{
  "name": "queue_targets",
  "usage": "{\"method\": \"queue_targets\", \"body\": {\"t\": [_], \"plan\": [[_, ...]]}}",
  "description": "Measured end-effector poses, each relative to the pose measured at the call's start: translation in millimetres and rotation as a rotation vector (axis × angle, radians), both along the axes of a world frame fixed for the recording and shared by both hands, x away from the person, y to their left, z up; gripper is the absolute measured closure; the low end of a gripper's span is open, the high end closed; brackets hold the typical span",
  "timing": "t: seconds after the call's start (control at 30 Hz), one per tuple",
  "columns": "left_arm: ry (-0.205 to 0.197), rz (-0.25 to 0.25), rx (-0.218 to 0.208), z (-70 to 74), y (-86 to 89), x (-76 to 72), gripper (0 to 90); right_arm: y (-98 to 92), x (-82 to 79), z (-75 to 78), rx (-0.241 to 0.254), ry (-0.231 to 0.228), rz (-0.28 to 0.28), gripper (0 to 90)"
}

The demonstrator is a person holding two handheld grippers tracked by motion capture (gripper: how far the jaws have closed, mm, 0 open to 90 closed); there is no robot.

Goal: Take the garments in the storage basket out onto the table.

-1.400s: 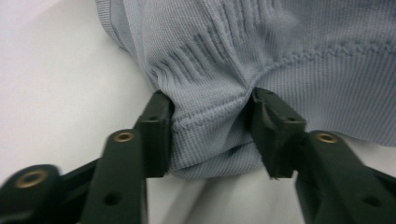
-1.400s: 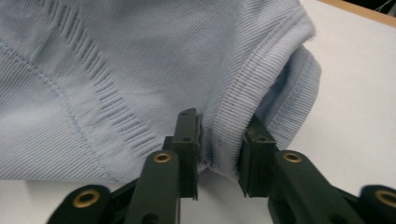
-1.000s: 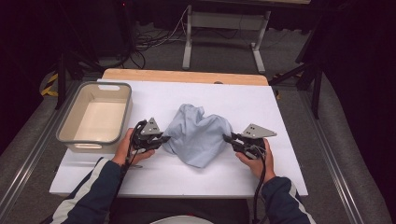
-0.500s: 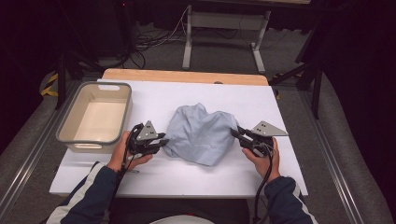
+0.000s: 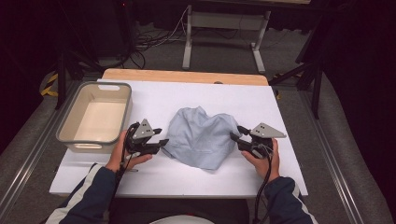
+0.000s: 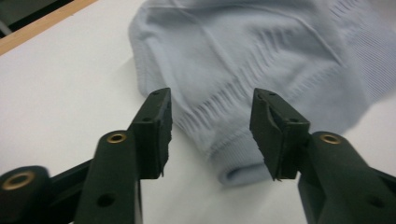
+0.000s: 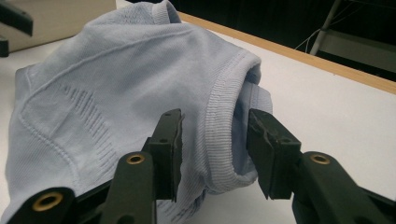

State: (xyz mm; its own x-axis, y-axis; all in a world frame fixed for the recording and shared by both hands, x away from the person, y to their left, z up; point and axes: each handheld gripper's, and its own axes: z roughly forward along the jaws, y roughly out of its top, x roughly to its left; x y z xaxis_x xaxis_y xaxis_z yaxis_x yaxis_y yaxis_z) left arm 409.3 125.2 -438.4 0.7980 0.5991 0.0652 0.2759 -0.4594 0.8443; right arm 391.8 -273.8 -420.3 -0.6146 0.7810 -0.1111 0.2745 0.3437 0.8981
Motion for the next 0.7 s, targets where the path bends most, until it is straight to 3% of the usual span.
{"method": "queue_targets", "body": {"t": [0.2,0.4,0.67,0.7], "plan": [[0.022,0.033,-0.054,-1.9,-3.7,24.7,36.5,-1.7,-1.0,-0.3,0.008,-0.002,0.006,52.3],[0.046,0.053,-0.076,-7.2,-19.1,51.7,31.2,-1.1,-1.4,-0.2,0.008,-0.011,0.012,54.6],[0.071,0.066,-0.116,-11.2,-24.6,79.4,24.4,-1.4,0.0,-4.0,0.013,-0.01,0.019,53.2],[0.096,0.055,-0.127,-12.6,-25.4,83.1,22.3,-1.1,0.8,-4.1,0.013,-0.007,0.021,53.4]]}}
